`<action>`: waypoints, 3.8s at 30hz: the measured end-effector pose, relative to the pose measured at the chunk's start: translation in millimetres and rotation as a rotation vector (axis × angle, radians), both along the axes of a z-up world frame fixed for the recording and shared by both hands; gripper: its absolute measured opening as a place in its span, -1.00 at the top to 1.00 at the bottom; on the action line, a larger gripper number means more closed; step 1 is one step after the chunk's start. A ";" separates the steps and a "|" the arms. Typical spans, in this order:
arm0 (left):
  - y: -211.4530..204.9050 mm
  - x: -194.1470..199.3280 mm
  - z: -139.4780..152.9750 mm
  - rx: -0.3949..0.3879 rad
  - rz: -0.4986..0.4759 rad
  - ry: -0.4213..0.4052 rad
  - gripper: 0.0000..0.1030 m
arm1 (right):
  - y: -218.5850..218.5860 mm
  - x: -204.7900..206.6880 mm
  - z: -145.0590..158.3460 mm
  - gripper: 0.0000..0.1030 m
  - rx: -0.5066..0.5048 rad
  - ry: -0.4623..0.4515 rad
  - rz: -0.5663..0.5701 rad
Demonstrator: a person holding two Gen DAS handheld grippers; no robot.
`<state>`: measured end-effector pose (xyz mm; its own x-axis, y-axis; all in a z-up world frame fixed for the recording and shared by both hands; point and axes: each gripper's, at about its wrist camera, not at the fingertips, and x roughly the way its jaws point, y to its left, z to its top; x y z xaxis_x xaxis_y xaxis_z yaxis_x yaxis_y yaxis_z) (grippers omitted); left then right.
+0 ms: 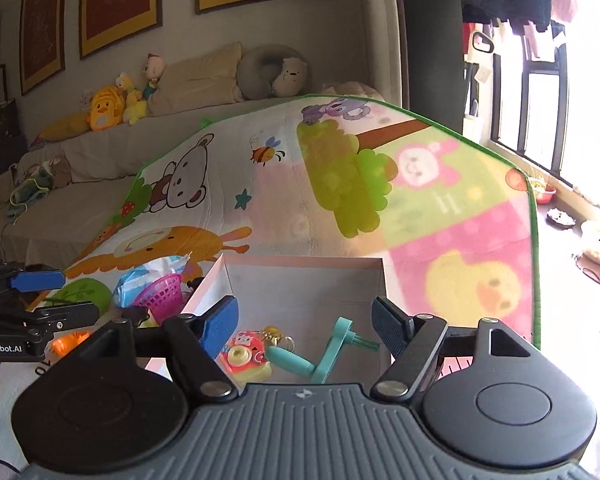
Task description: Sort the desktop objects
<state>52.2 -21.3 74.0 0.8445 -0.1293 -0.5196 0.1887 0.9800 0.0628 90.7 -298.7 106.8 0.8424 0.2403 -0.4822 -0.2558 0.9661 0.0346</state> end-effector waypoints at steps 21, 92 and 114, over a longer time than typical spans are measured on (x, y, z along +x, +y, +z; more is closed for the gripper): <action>93.3 -49.6 -52.0 -0.052 0.234 0.115 -0.93 | 219.4 -8.9 -101.9 0.79 -0.523 -0.010 0.175; 13.0 -88.3 -50.1 -0.055 -0.100 0.190 -0.96 | 32.9 -70.0 -101.0 -0.97 -0.163 0.190 0.022; -0.6 -19.7 -64.6 -0.109 0.046 0.260 -0.54 | 34.5 -68.0 -106.1 -1.00 -0.083 0.247 0.016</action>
